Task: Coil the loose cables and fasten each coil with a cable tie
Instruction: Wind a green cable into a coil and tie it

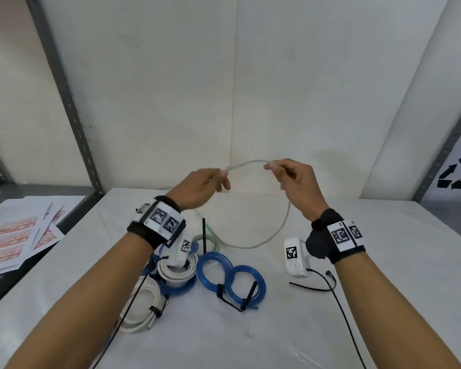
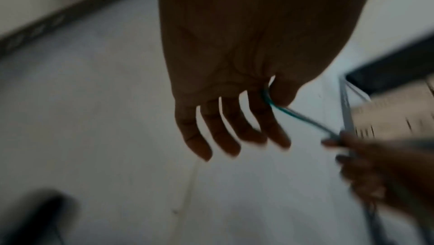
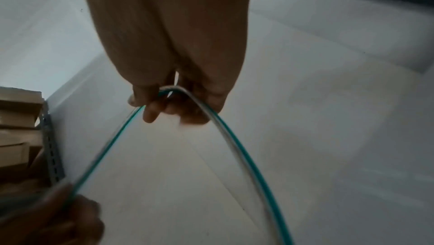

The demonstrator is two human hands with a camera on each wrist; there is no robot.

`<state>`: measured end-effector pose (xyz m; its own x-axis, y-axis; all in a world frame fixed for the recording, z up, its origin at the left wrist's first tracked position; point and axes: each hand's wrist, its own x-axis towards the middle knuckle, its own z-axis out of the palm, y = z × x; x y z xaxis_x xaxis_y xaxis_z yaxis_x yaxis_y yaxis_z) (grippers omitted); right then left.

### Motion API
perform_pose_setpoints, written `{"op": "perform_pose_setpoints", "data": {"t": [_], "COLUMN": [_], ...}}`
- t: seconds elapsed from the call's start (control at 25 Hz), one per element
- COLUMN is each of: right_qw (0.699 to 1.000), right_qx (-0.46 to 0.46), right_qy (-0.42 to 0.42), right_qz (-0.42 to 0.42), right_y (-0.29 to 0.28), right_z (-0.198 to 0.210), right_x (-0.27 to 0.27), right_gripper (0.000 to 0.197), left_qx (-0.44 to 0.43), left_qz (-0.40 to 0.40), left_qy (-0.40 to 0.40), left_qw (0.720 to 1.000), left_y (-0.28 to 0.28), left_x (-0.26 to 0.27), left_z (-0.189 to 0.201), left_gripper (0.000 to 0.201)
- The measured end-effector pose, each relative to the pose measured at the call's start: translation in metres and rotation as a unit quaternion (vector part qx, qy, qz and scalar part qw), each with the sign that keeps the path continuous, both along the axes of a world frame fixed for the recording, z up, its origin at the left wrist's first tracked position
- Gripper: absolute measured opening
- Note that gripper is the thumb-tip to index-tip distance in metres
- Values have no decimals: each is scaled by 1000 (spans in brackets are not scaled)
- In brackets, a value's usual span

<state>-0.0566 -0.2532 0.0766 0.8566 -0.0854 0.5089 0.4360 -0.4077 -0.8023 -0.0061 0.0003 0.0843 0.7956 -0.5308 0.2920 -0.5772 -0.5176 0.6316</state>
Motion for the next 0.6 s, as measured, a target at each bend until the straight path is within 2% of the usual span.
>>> {"op": "perform_pose_setpoints", "data": {"t": [0.04, 0.08, 0.12, 0.16, 0.2, 0.24, 0.28, 0.36, 0.4, 0.52, 0.56, 0.6], "right_qw": [999, 995, 989, 984, 983, 984, 987, 995, 999, 999, 998, 997], "right_qx": [-47, -103, -151, -178, -186, -179, -159, -91, -41, 42, 55, 71], "right_qy": [-4, 4, 14, 17, 9, -8, -26, -36, -28, -5, 1, 9], "right_qz": [-7, -1, 3, 4, 2, -2, -6, -11, -16, -20, -5, 14], "right_y": [1, 5, 10, 15, 19, 22, 24, 21, 18, 21, 29, 37], "right_z": [0, -1, -1, -2, -2, -2, -2, -6, -11, -26, -28, -28], "right_x": [3, 7, 10, 13, 15, 18, 20, 22, 24, 22, 20, 17], "right_gripper": [20, 19, 17, 15, 15, 16, 17, 17, 15, 13, 14, 15], "left_qx": [64, 89, 67, 19, -45, -107, -166, -301, -374, -570, -612, -643], "left_qz": [1, 2, 1, -2, -21, -47, -66, -97, -109, -131, -124, -112], "left_qy": [-15, -19, -21, -10, 25, 98, 192, 354, 396, 418, 409, 394], "left_qw": [998, 996, 998, 1000, 998, 988, 965, 880, 832, 695, 665, 648], "left_y": [1, -1, -5, -11, -18, -23, -27, -27, -24, -18, -18, -20], "left_x": [1, 0, 1, 3, 3, 0, -1, -3, -2, 5, 8, 10], "left_z": [-8, -13, -17, -18, -17, -12, -8, 1, 4, 8, 8, 7], "left_gripper": [32, 45, 54, 50, 37, 29, 35, 41, 40, 39, 39, 40]}}
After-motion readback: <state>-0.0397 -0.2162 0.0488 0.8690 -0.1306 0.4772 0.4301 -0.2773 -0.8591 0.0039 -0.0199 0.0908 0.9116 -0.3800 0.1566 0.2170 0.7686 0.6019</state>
